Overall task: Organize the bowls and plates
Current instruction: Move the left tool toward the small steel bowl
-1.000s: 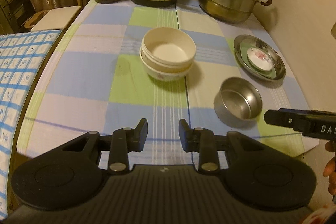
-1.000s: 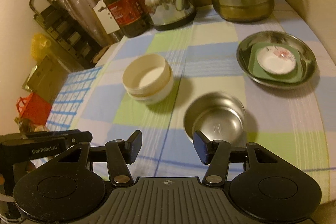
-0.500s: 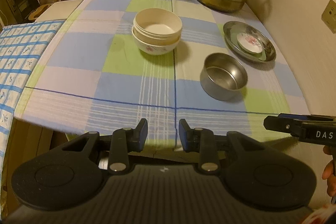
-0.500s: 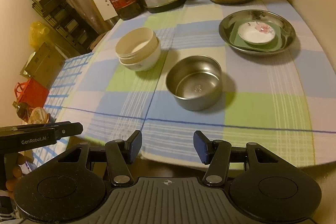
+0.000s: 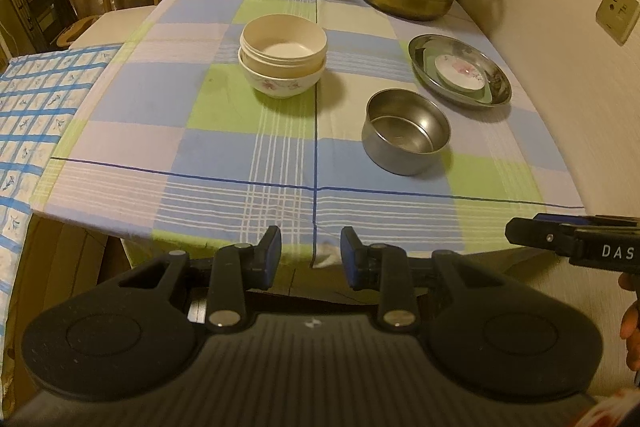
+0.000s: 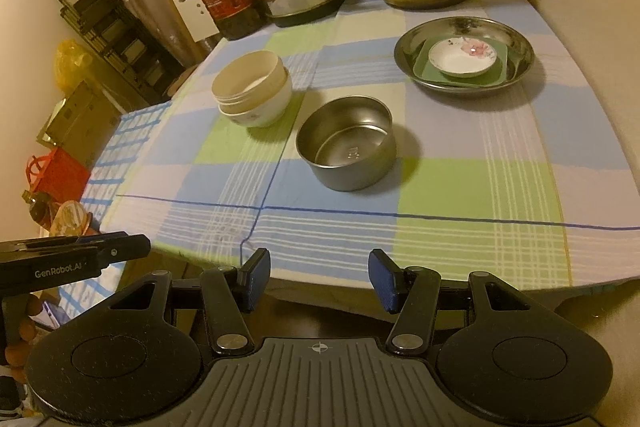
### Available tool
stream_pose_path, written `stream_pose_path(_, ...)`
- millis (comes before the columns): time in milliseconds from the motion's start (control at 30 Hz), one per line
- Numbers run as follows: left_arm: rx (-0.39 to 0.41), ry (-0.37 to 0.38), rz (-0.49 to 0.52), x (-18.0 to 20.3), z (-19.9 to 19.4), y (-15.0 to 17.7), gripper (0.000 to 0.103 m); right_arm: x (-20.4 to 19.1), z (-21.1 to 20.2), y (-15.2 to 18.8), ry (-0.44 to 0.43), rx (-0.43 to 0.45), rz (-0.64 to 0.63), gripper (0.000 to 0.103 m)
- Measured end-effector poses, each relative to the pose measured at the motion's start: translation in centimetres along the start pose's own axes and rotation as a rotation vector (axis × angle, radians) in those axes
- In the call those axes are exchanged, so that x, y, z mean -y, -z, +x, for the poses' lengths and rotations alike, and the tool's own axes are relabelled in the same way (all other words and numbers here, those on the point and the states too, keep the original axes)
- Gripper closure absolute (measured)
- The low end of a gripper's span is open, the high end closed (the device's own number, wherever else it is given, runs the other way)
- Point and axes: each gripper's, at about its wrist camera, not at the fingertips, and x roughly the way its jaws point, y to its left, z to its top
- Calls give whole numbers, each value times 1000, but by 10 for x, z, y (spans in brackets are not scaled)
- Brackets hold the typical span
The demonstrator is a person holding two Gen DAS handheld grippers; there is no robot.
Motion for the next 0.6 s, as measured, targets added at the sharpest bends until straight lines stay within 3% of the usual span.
stream_pose_path(333,-7,12,30,9,-1,1,75,5,-1,3,13,4,17,48)
stream_pose_path(600,-1,47,82,14,22,-22,75,21,6,-10,78,25,71,48)
